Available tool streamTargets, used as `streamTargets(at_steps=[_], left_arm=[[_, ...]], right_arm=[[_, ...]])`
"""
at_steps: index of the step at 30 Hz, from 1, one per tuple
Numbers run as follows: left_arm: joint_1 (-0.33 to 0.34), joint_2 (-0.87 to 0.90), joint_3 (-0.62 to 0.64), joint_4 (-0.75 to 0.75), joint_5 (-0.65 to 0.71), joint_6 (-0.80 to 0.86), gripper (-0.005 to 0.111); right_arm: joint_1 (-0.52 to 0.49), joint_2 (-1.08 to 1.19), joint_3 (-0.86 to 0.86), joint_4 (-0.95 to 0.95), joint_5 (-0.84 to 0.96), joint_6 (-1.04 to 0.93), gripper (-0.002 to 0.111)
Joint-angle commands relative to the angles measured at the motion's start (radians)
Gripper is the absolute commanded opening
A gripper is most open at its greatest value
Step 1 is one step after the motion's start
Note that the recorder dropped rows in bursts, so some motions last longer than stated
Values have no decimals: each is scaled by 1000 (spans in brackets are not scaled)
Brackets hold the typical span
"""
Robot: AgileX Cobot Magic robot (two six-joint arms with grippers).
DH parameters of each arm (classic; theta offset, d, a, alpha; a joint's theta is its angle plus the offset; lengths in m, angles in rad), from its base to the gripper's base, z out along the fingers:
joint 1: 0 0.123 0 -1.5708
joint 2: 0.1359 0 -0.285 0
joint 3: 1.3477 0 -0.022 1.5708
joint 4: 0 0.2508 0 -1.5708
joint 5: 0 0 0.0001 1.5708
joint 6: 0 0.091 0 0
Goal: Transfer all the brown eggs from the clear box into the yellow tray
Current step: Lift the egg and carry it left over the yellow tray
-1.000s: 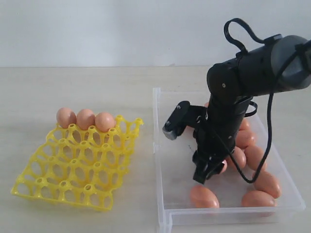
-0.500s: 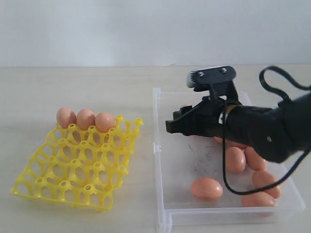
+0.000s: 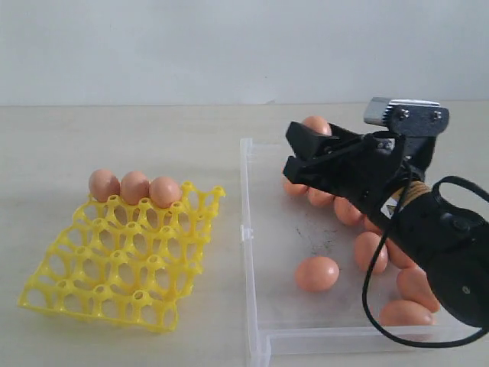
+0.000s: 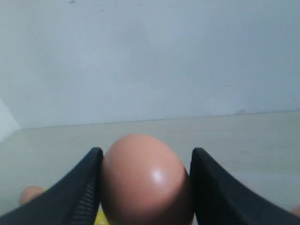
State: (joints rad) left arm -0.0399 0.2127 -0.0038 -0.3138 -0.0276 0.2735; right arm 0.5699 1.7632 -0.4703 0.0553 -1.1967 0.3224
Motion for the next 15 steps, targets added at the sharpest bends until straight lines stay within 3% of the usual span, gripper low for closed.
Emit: streamTargets(at_steps=[1, 9, 15], left_arm=[[-5, 3, 4, -5, -8, 5, 4], [-5, 3, 4, -5, -8, 5, 4], [-5, 3, 4, -5, -10, 5, 4]], right_arm=[[-3, 51, -105, -262, -24, 81, 0], [-3, 261, -389, -558, 16, 214, 0], [-3, 399, -531, -569, 8, 241, 0]])
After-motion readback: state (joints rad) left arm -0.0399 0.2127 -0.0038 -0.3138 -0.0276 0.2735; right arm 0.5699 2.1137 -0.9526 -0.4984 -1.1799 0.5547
